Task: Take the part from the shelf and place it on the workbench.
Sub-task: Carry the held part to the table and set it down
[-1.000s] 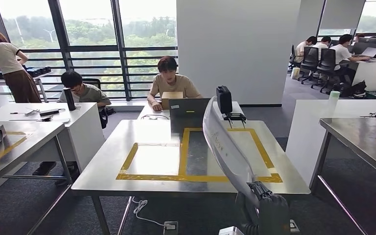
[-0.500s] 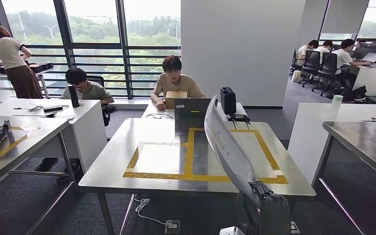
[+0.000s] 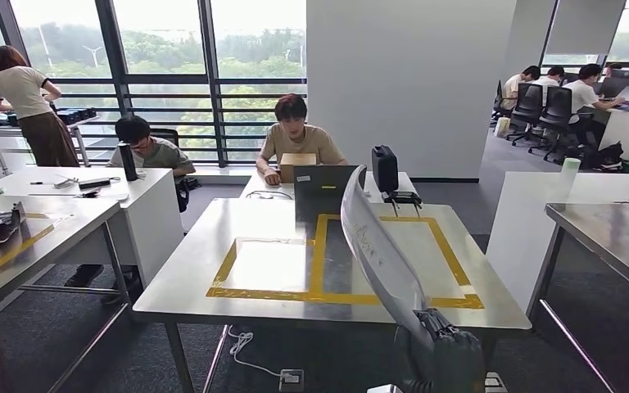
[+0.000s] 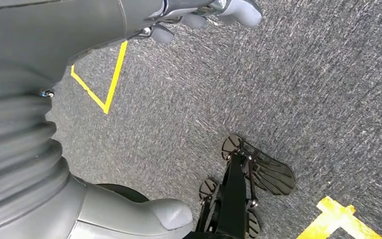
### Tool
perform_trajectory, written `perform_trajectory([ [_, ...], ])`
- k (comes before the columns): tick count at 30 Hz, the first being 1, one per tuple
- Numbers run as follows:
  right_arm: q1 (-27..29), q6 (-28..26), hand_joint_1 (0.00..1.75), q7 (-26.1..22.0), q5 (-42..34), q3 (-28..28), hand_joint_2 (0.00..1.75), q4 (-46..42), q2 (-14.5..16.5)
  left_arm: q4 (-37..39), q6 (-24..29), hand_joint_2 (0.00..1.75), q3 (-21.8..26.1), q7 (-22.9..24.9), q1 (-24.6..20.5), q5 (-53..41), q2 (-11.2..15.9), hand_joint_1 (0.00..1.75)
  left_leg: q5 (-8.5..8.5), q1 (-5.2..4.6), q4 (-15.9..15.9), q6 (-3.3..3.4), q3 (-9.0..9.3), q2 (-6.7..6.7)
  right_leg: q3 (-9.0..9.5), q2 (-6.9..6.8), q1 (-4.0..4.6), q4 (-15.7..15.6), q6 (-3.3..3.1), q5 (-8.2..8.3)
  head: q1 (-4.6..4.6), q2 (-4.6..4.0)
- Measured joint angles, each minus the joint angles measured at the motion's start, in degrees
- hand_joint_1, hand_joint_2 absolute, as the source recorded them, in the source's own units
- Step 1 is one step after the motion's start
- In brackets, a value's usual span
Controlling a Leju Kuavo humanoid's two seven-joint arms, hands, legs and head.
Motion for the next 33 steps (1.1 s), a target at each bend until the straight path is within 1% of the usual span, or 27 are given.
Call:
perform_trajectory([
  [3, -0.06, -0.29, 1.75, -0.17, -0.27, -0.09, 1.75, 0.22, -0.08, -0.01, 0.13, 1.75, 0.0, -0.03, -0.01, 0.0, 0.02, 0.0, -0.18, 0.21, -0.19, -1.32, 0.18, 0.0, 0.21, 0.12, 0.33, -0.54, -1.45, -0.23, -0.05, 0.01],
  [4, -0.1, -0.44, 1.75, -0.22, -0.38, -0.11, 1.75, 0.28, -0.08, -0.01, 0.15, 1.75, 0.0, -0.06, -0.02, 0.0, 0.01, 0.0, -0.48, 0.32, 0.36, -1.68, -0.02, 0.06, 0.49, 0.13, 0.32, -0.7, -1.95, -0.28, -0.08, 0.01],
  [5, -0.14, -0.59, 1.75, -0.26, -0.49, -0.12, 1.75, 0.31, -0.08, 0.0, 0.18, 1.75, 0.0, -0.08, -0.05, 0.0, -0.03, 0.0, -1.19, 0.38, 1.89, -1.95, -0.75, 0.12, 0.83, 0.12, 0.25, -0.88, -2.4, -0.35, -0.11, 0.01],
  [6, -0.15, -0.72, 1.75, -0.28, -0.57, -0.12, 1.75, 0.34, -0.08, 0.01, 0.2, 1.75, 0.0, -0.12, -0.05, 0.0, -0.07, 0.0, -2.31, 0.42, 4.66, -2.13, -2.21, 0.17, 1.17, 0.08, 0.22, -0.98, -2.77, -0.52, -0.14, 0.01],
  [8, -0.06, -0.96, 1.75, -0.27, -0.66, -0.13, 1.75, 0.51, -0.08, 0.03, 0.22, 1.75, 0.0, -0.26, 0.07, -0.01, -0.12, 0.0, -4.88, 0.41, 12.31, -2.32, -6.56, 0.22, 1.71, 0.05, 0.4, -0.97, -3.26, -1.1, -0.17, 0.01],
  [9, 0.1, -1.05, 1.75, -0.26, -0.69, -0.12, 1.75, 0.62, -0.09, 0.03, 0.22, 1.75, 0.0, -0.35, 0.17, -0.04, -0.12, 0.0, -5.3, 0.4, 15.12, -2.31, -8.42, 0.23, 2.07, 0.06, 0.52, -0.97, -3.35, -1.45, -0.17, 0.01],
  [10, 0.3, -1.14, 1.75, -0.25, -0.73, -0.12, 1.75, 0.72, -0.1, 0.02, 0.22, 1.75, 0.0, -0.43, 0.26, -0.07, -0.1, 0.0, -4.64, 0.37, 16.01, -2.22, -9.36, 0.22, 2.54, 0.09, 0.61, -0.96, -3.36, -1.85, -0.16, 0.01],
  [11, 0.48, -1.22, 1.75, -0.23, -0.77, -0.12, 1.75, 0.78, -0.12, 0.02, 0.21, 1.75, 0.0, -0.46, 0.3, -0.1, -0.08, 0.0, -2.9, 0.33, 14.64, -2.04, -9.15, 0.22, 3.13, 0.13, 0.68, -0.96, -3.31, -2.3, -0.16, 0.01],
  [13, 0.66, -1.39, 1.75, -0.23, -0.84, -0.13, 1.75, 0.82, -0.14, 0.01, 0.2, 1.75, 0.0, -0.46, 0.3, -0.17, -0.02, 0.0, 1.63, 0.09, 7.44, -1.37, -6.21, 0.28, 4.47, 0.14, 0.73, -1.02, -3.03, -3.36, -0.17, 0.0],
  [14, 0.65, -1.52, 1.75, -0.23, -0.9, -0.13, 1.75, 0.83, -0.16, 0.02, 0.17, 1.75, 0.0, -0.46, 0.28, -0.21, 0.0, 0.0, 2.71, -0.14, 3.9, -0.97, -4.46, 0.36, 4.94, 0.15, 0.79, -1.06, -2.74, -3.9, -0.18, 0.0],
  [15, 0.65, -1.63, 1.75, -0.23, -0.99, -0.13, 1.75, 0.83, -0.17, 0.02, 0.15, 1.75, 0.0, -0.45, 0.23, -0.25, 0.02, 0.0, 2.94, -0.36, 1.55, -0.59, -3.22, 0.44, 5.28, 0.12, 0.83, -1.27, -2.41, -4.33, -0.16, 0.01],
  [16, 0.71, -1.73, 1.75, -0.23, -1.08, -0.13, 1.75, 0.84, -0.2, 0.03, 0.13, 1.75, 0.0, -0.45, 0.19, -0.27, 0.04, 0.0, 2.34, -0.53, 0.52, -0.2, -2.55, 0.51, 5.58, 0.1, 0.87, -1.37, -2.03, -4.48, -0.16, 0.01],
  [18, 0.82, -1.85, 1.75, -0.19, -1.24, -0.14, 1.75, 0.83, -0.23, 0.02, 0.1, 1.75, 0.0, -0.44, 0.18, -0.3, 0.04, 0.0, 1.47, -0.53, -0.31, 0.51, -1.78, 0.44, 5.98, 0.07, 0.87, -1.19, -1.39, -4.26, -0.09, 0.03],
  [19, 0.86, -1.89, 1.75, -0.17, -1.26, -0.14, 1.75, 0.83, -0.24, 0.02, 0.1, 1.75, 0.0, -0.44, 0.24, -0.31, 0.04, 0.0, 1.18, -0.45, -0.72, 0.91, -1.12, 0.35, 5.68, 0.11, 0.82, 0.08, -1.13, -3.95, -0.07, 0.03],
  [20, 0.85, -1.91, 1.75, -0.12, -1.28, -0.15, 1.75, 0.82, -0.25, 0.01, 0.09, 1.75, 0.0, -0.44, 0.28, -0.32, 0.04, 0.0, 0.86, -0.38, -1.07, 1.27, -0.33, 0.26, 4.56, 0.16, 0.76, 2.24, -0.93, -3.86, -0.02, 0.03],
  [21, 0.88, -1.9, 1.75, -0.04, -1.28, -0.15, 1.75, 0.81, -0.25, 0.01, 0.09, 1.75, 0.0, -0.43, 0.28, -0.32, 0.05, 0.0, 0.5, -0.32, -1.36, 1.53, 0.53, 0.16, 2.59, 0.21, 0.7, 5.46, -0.75, -4.19, 0.02, 0.03],
  [22, 0.98, -1.87, 1.75, 0.03, -1.27, -0.15, 1.75, 0.81, -0.26, 0.01, 0.09, 1.75, 0.0, -0.44, 0.25, -0.32, 0.07, 0.0, -0.01, -0.33, -1.5, 1.73, 1.23, 0.14, 0.14, 0.26, 0.65, 9.15, -0.54, -5.03, 0.02, 0.03],
  [23, 1.14, -1.83, 1.75, 0.09, -1.27, -0.15, 1.75, 0.81, -0.27, 0.01, 0.1, 1.75, 0.0, -0.44, 0.24, -0.31, 0.08, 0.0, -0.59, -0.33, -1.56, 1.8, 1.86, 0.07, -2.55, 0.27, 0.61, 12.42, -0.35, -6.41, 0.02, 0.03],
  [24, 1.35, -1.78, 1.75, 0.14, -1.27, -0.15, 1.75, 0.81, -0.3, 0.01, 0.1, 1.75, 0.0, -0.42, 0.28, -0.29, 0.08, 0.0, -1.25, -0.34, -1.57, 1.74, 2.58, -0.03, -4.94, 0.26, 0.55, 14.64, -0.15, -7.77, 0.03, 0.02],
  [25, 1.52, -1.74, 1.75, 0.16, -1.27, -0.15, 1.75, 0.81, -0.33, 0.01, 0.1, 1.75, 0.0, -0.39, 0.35, -0.27, 0.08, 0.0, -1.96, -0.33, -1.57, 1.64, 3.46, -0.14, -6.61, 0.26, 0.46, 15.19, 0.0, -8.47, 0.03, 0.02],
  [26, 1.63, -1.72, 1.75, 0.15, -1.27, -0.15, 1.75, 0.81, -0.36, 0.02, 0.1, 1.75, 0.0, -0.35, 0.43, -0.26, 0.07, 0.0, -2.74, -0.32, -1.57, 1.51, 4.49, -0.25, -7.46, 0.26, 0.34, 13.98, 0.12, -8.02, 0.03, 0.02],
  [27, 1.67, -1.69, 1.75, 0.16, -1.25, -0.15, 1.75, 0.81, -0.39, 0.02, 0.1, 1.75, 0.0, -0.31, 0.49, -0.23, 0.07, 0.0, -3.57, -0.31, -1.57, 1.35, 5.6, -0.33, -7.57, 0.25, 0.19, 11.22, 0.2, -6.14, 0.03, 0.02],
  [29, 1.77, -1.52, 1.75, 0.2, -1.16, -0.15, 1.75, 0.85, -0.43, 0.04, 0.09, 1.75, 0.0, -0.29, 0.56, -0.16, 0.08, 0.0, -5.34, -0.33, -1.39, 0.94, 7.26, -0.42, -7.06, 0.12, -0.05, 4.12, 0.16, 0.73, 0.01, 0.01],
  [30, 1.85, -1.32, 1.75, 0.27, -1.11, -0.15, 1.75, 0.87, -0.44, 0.03, 0.09, 1.75, 0.0, -0.31, 0.53, -0.13, 0.09, 0.0, -6.2, -0.33, -1.35, 0.59, 7.72, -0.45, -6.8, 0.07, 0.08, 1.76, -0.11, 3.28, -0.01, 0.01],
  [31, 1.91, -1.14, 1.75, 0.38, -1.04, -0.15, 1.75, 0.87, -0.45, 0.02, 0.09, 1.75, 0.0, -0.32, 0.52, -0.1, 0.1, 0.0, -6.84, -0.25, -1.35, 0.14, 8.24, -0.46, -6.65, 0.09, 0.3, 0.43, -0.49, 4.74, -0.02, 0.0],
  [32, 1.85, -1.03, 1.75, 0.47, -0.95, -0.16, 1.75, 0.86, -0.45, 0.01, 0.09, 1.75, 0.01, -0.37, 0.43, -0.09, 0.11, 0.0, -7.12, -0.17, -1.22, -0.36, 8.82, -0.46, -6.44, 0.14, 0.58, 0.07, -1.0, 4.64, -0.06, -0.01],
  [33, 1.68, -0.97, 1.75, 0.55, -0.87, -0.18, 1.75, 0.84, -0.41, -0.02, 0.09, 1.75, 0.01, -0.41, 0.37, -0.09, 0.11, 0.0, -7.15, -0.03, -1.05, -0.79, 9.17, -0.44, -5.72, 0.3, 0.71, -0.03, -1.58, 4.07, -0.08, 0.01],
])
